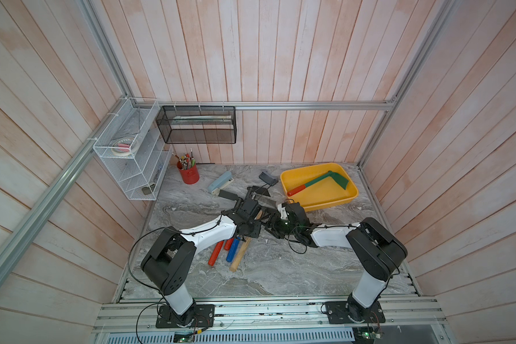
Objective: Put the small hoe into the storage box
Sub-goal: Pick up the hoe from the center of the board.
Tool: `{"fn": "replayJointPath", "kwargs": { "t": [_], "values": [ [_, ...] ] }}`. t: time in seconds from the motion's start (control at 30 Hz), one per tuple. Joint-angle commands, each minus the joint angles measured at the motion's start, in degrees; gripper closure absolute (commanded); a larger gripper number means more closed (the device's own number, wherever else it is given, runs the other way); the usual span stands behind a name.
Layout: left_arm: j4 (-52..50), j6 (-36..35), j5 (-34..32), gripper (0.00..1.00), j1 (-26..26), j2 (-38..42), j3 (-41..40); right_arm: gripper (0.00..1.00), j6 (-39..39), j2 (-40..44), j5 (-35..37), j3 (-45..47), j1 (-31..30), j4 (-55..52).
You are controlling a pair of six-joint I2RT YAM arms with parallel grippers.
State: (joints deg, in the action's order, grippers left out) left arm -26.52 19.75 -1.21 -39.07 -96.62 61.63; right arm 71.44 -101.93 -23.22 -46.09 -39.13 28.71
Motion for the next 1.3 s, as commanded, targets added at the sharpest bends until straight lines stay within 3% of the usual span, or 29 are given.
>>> {"fn": "replayJointPath", "kwargs": {
  "t": [0.0,0.93,1.27],
  "values": [
    [4.43,0.81,1.3,1.0,-0.21,3.01,1.02,0.38,1.35,-1.46,0.97,-1.76,-0.6,1.37],
    [5.8,1.83,3.56,1.0,-0.31,2.93,-0.15,0.5,7.2,-9.03,3.13,-4.86,-1.51,7.52],
    [6.21,1.98,3.85,1.0,-0.57,2.83,-0.77,0.64,8.28,-9.25,3.54,-4.35,-1.56,9.58]
  ]
}}
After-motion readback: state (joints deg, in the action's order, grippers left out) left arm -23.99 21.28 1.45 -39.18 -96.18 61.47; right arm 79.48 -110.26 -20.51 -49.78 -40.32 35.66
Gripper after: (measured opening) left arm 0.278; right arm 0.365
